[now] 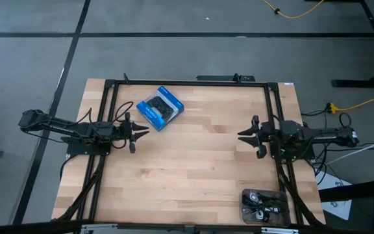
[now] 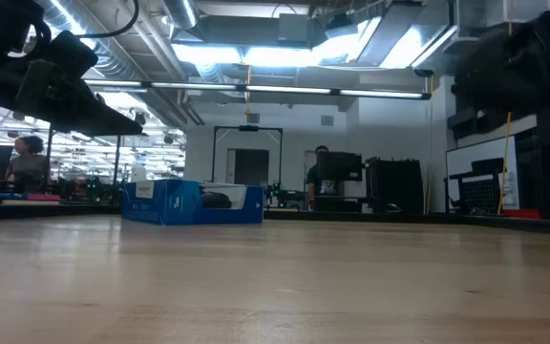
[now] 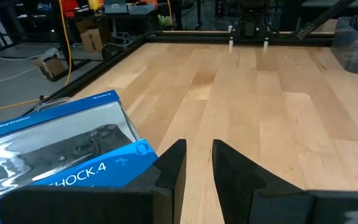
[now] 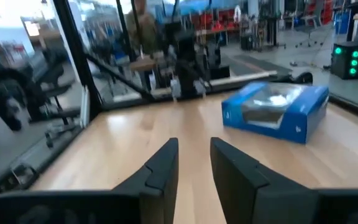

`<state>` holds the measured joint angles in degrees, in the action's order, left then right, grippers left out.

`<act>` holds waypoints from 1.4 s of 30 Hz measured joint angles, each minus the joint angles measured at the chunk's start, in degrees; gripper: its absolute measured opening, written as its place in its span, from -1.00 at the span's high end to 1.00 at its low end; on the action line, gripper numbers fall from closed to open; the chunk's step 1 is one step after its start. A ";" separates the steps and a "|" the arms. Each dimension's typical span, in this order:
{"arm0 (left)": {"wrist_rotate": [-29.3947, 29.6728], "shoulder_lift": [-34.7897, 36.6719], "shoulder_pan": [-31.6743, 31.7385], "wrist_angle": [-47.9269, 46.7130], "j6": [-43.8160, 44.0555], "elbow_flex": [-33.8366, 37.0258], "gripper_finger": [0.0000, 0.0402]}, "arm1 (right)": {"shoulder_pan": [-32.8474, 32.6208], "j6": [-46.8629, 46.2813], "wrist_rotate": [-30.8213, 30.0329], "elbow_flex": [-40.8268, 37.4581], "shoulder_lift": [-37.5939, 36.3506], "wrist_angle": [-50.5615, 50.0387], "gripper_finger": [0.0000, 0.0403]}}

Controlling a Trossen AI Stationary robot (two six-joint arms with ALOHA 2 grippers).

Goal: Pick and place USB-C Cables
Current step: Return to Home Position

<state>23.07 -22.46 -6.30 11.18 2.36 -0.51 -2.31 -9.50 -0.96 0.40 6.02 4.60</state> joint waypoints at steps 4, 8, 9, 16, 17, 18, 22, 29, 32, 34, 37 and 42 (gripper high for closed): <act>0.00 -0.02 0.00 -0.02 0.00 0.00 0.65 | 0.00 -0.67 0.03 0.00 -6.06 -0.19 0.52; 0.01 -0.02 0.02 -0.02 0.00 0.00 0.65 | 0.00 -0.69 0.07 0.03 -5.82 3.74 0.52; -0.01 -0.02 0.00 -0.03 0.00 0.00 0.65 | 0.00 -0.68 0.05 0.02 -6.03 3.60 0.52; -0.08 -0.01 0.00 -0.02 0.02 0.00 0.65 | 0.00 -0.65 0.07 0.00 -5.81 3.22 0.52; -0.11 -0.02 0.00 -0.02 0.00 0.00 0.65 | 0.00 -0.65 0.07 0.00 -5.81 3.28 0.52; -0.09 0.00 0.02 -0.02 0.01 0.00 0.65 | 0.00 -0.63 0.06 0.00 -5.81 3.24 0.52; -0.11 0.00 0.02 -0.02 0.00 0.00 0.65 | 0.00 -0.56 0.07 0.00 -5.81 3.23 0.52; -0.11 -0.02 0.02 -0.02 0.02 0.00 0.65 | 0.00 -0.56 0.07 0.00 -5.79 3.24 0.52; -0.13 -0.02 0.01 -0.02 0.00 0.00 0.65 | 0.00 -0.54 0.07 0.00 -5.79 3.24 0.52; -0.13 -0.02 0.02 -0.02 0.02 0.00 0.65 | 0.00 -0.56 0.07 0.00 -5.79 3.26 0.52; -0.13 -0.01 0.01 -0.12 0.01 0.00 0.65 | 0.00 -0.55 0.07 0.00 -5.79 3.24 0.52; -0.13 1.01 -0.25 -0.77 -0.01 0.04 0.65 | 0.00 -0.56 0.07 0.00 -5.79 3.24 0.52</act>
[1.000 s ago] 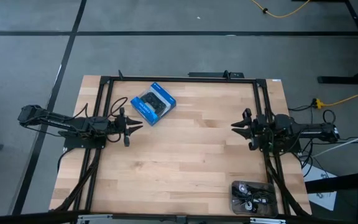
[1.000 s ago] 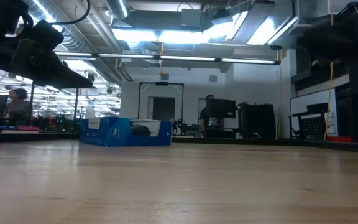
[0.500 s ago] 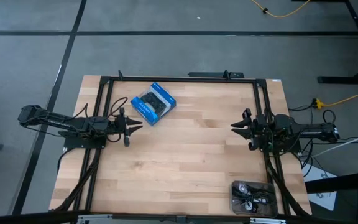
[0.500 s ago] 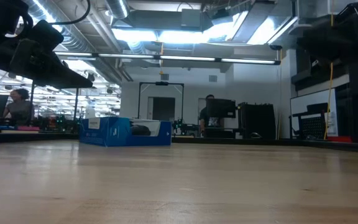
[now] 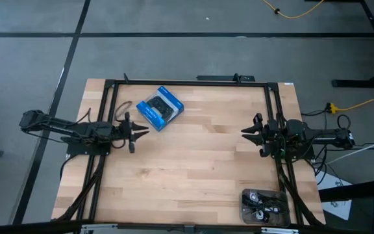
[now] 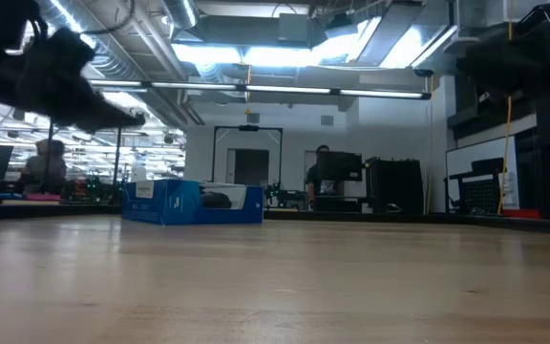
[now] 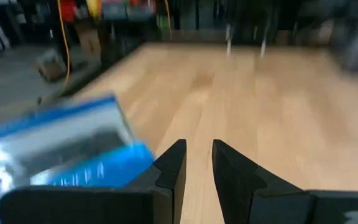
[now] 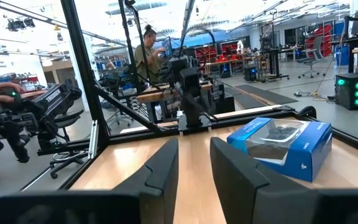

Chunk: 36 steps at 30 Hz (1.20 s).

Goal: Pick and place USB-C Cables
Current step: Return to Home Position

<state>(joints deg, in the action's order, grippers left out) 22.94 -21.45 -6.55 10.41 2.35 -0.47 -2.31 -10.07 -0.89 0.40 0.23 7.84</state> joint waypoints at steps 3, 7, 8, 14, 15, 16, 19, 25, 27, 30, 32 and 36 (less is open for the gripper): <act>0.03 3.51 -0.29 1.58 0.01 -0.02 0.65 | 0.00 0.02 0.00 0.00 0.00 0.00 0.52; 0.01 7.99 -2.07 -0.91 0.02 0.00 0.65 | 0.00 0.02 0.00 0.00 0.00 0.02 0.52; -0.02 8.99 -2.59 -1.75 0.02 0.00 0.65 | 0.00 0.02 0.00 0.00 0.00 0.02 0.52; -0.14 15.29 -5.52 -6.61 0.02 0.00 0.65 | 0.00 0.02 0.00 0.00 0.00 0.00 0.52; -0.11 16.12 -5.96 -6.58 0.02 0.00 0.65 | 0.00 0.02 0.00 0.00 0.00 0.01 0.52; -0.15 16.69 -6.34 -6.62 0.00 0.00 0.65 | 0.00 0.02 0.00 0.00 0.00 0.02 0.52; -0.13 18.09 -6.95 -6.64 0.02 0.00 0.65 | 0.00 0.02 0.00 0.00 0.01 0.00 0.52; -0.09 18.83 -6.95 -6.67 0.02 0.00 0.65 | 0.00 0.02 0.01 0.00 0.02 0.02 0.52; -0.08 19.47 -6.90 -6.67 0.01 0.00 0.65 | 0.00 0.02 0.01 0.00 0.02 0.02 0.52; -0.07 19.84 -6.46 -6.67 0.02 0.00 0.65 | 0.00 0.02 0.00 0.00 0.02 0.02 0.52; -0.06 19.88 -5.91 -6.69 0.01 0.00 0.65 | 0.00 0.02 0.01 0.00 0.02 0.00 0.52; -0.06 20.42 -4.59 -6.71 0.02 0.00 0.65 | 0.00 0.02 0.01 0.00 0.02 0.02 0.52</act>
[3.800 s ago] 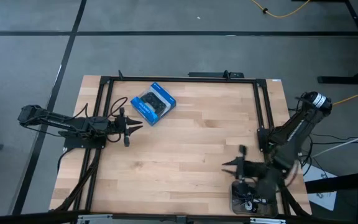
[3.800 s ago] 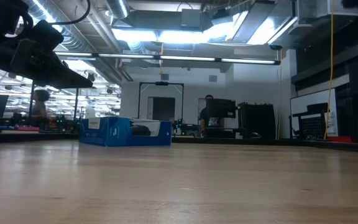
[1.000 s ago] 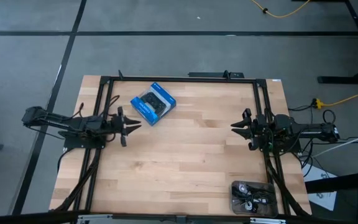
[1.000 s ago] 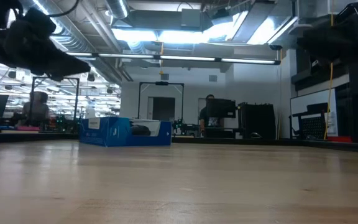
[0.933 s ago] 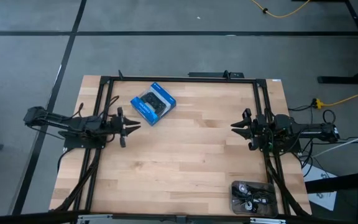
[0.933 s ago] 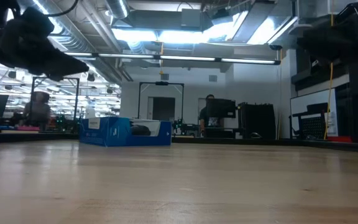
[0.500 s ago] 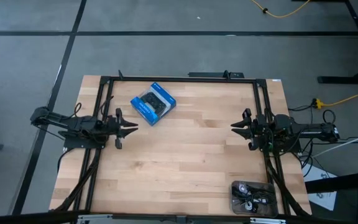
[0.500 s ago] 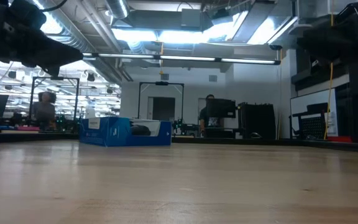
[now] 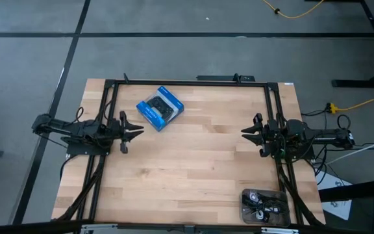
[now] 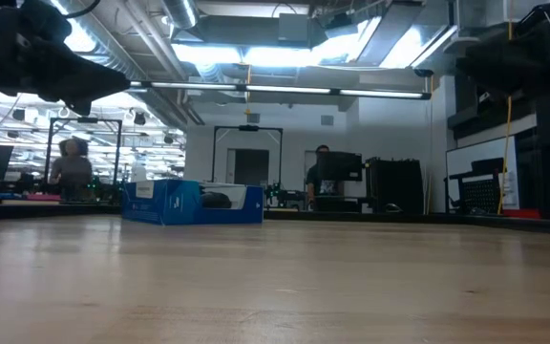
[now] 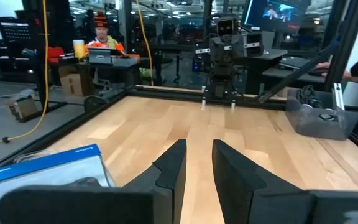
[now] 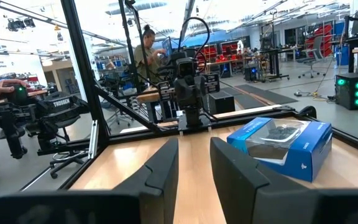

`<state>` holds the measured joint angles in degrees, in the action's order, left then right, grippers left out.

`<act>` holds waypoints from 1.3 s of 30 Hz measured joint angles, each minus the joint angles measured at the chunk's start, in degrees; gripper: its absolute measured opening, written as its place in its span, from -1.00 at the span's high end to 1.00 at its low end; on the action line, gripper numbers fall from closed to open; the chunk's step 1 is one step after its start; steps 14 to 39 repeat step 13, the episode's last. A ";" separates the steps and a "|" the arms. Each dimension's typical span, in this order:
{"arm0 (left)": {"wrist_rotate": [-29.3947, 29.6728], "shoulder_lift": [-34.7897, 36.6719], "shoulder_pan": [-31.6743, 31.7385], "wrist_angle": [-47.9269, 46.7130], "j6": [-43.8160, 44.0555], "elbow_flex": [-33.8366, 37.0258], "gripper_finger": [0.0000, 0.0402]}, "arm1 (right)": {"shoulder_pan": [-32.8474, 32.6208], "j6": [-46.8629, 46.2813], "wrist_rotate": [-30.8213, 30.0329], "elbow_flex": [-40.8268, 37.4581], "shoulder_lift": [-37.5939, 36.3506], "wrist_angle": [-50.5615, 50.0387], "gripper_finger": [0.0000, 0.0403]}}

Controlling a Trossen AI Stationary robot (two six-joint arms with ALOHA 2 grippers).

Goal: Pick and place USB-C Cables
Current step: Return to Home Position

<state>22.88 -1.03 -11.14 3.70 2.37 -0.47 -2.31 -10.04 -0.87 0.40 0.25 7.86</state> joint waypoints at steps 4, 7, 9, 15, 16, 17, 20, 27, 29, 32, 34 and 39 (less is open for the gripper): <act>0.02 0.06 0.69 0.00 -0.01 0.00 0.65 | 0.00 0.00 0.01 0.00 0.00 0.00 0.52; 0.01 0.06 0.75 0.00 -0.01 0.00 0.65 | -0.01 0.00 0.01 0.00 0.00 -0.02 0.52; 0.01 0.06 0.75 0.00 0.00 0.00 0.65 | 0.00 0.00 0.00 0.00 0.00 -0.02 0.52; -0.01 0.06 0.75 0.00 -0.01 0.00 0.65 | -0.02 -0.01 0.00 0.00 0.00 -0.01 0.52; -0.01 0.06 0.75 0.00 -0.01 0.00 0.65 | -0.02 -0.01 0.00 0.00 0.00 -0.01 0.52; -0.01 0.06 0.75 0.00 -0.01 0.00 0.65 | -0.02 -0.01 0.00 0.00 0.00 -0.01 0.52; -0.01 0.06 0.75 0.00 -0.01 0.00 0.65 | -0.02 -0.01 0.00 0.00 0.00 -0.01 0.52; -0.01 0.06 0.75 0.00 -0.01 0.00 0.65 | -0.02 -0.01 0.00 0.00 0.00 -0.01 0.52; -0.01 0.06 0.75 0.00 -0.01 0.00 0.65 | -0.02 -0.01 0.00 0.00 0.00 -0.01 0.52; -0.01 0.06 0.75 0.00 -0.01 0.00 0.65 | -0.02 -0.01 0.00 0.00 0.00 -0.01 0.52; -0.01 0.06 0.75 0.00 -0.01 0.00 0.65 | -0.02 -0.01 0.00 0.00 0.00 -0.01 0.52; -0.01 0.06 0.75 0.00 -0.01 0.00 0.65 | -0.02 -0.01 0.00 0.00 0.00 -0.01 0.52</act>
